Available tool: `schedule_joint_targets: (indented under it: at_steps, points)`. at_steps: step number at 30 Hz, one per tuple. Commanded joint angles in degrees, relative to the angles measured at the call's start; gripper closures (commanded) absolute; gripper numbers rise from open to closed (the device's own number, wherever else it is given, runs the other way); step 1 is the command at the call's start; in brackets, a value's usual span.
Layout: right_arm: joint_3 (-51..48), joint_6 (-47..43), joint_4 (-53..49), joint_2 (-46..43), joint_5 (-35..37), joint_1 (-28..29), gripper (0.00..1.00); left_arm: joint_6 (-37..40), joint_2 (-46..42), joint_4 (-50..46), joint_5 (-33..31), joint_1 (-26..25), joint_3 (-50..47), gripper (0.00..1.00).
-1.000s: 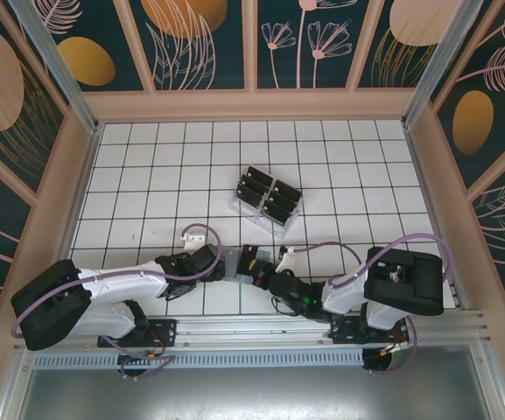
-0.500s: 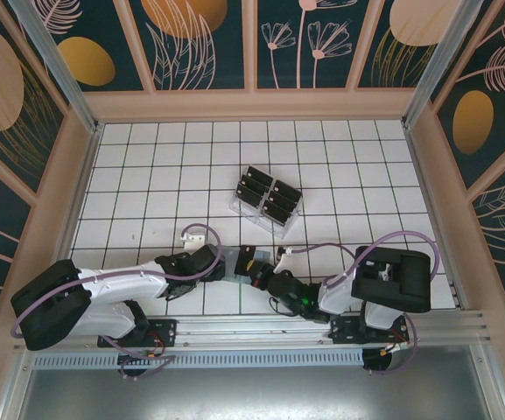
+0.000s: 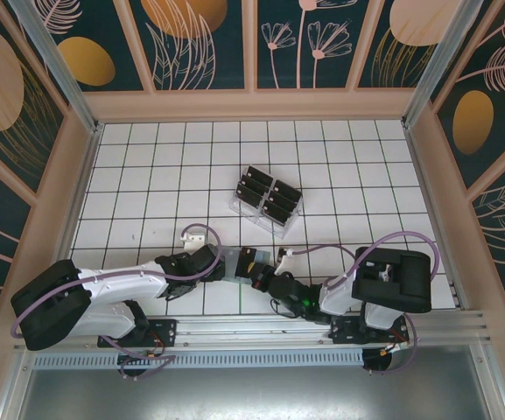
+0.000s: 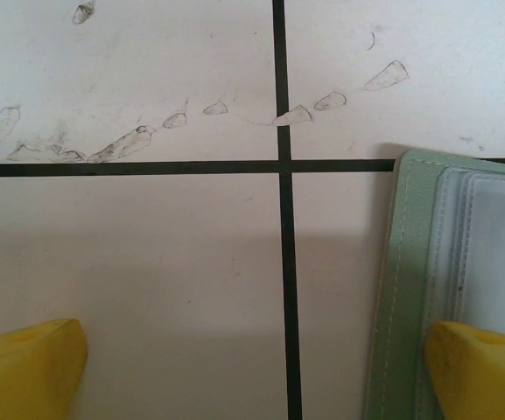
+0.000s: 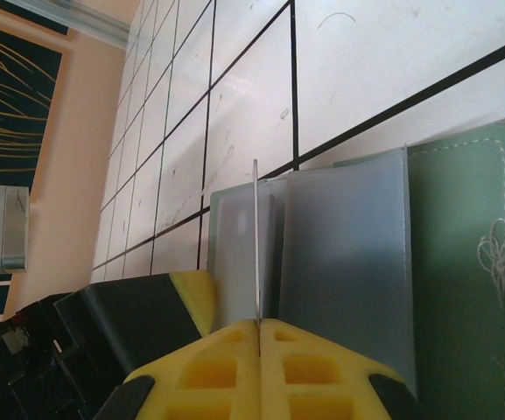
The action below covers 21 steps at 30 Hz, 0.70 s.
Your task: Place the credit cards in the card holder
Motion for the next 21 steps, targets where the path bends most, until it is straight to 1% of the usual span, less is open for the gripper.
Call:
schedule_joint_targets:
  at_steps: [1,10,21]
  points:
    - [-0.92,1.27,0.87,-0.48,3.08,0.71,1.0,-0.16,0.57,-1.22,-0.41,-0.28,-1.37,0.01]
    - [-1.48,2.64,0.81,-0.05,3.92,1.2,1.0,-0.07,0.74,-0.85,-0.25,-0.29,-1.38,0.01]
    - [-1.62,3.93,7.38,4.83,1.2,0.73,1.0,-0.05,1.06,-0.43,-0.08,-0.28,-1.51,0.01]
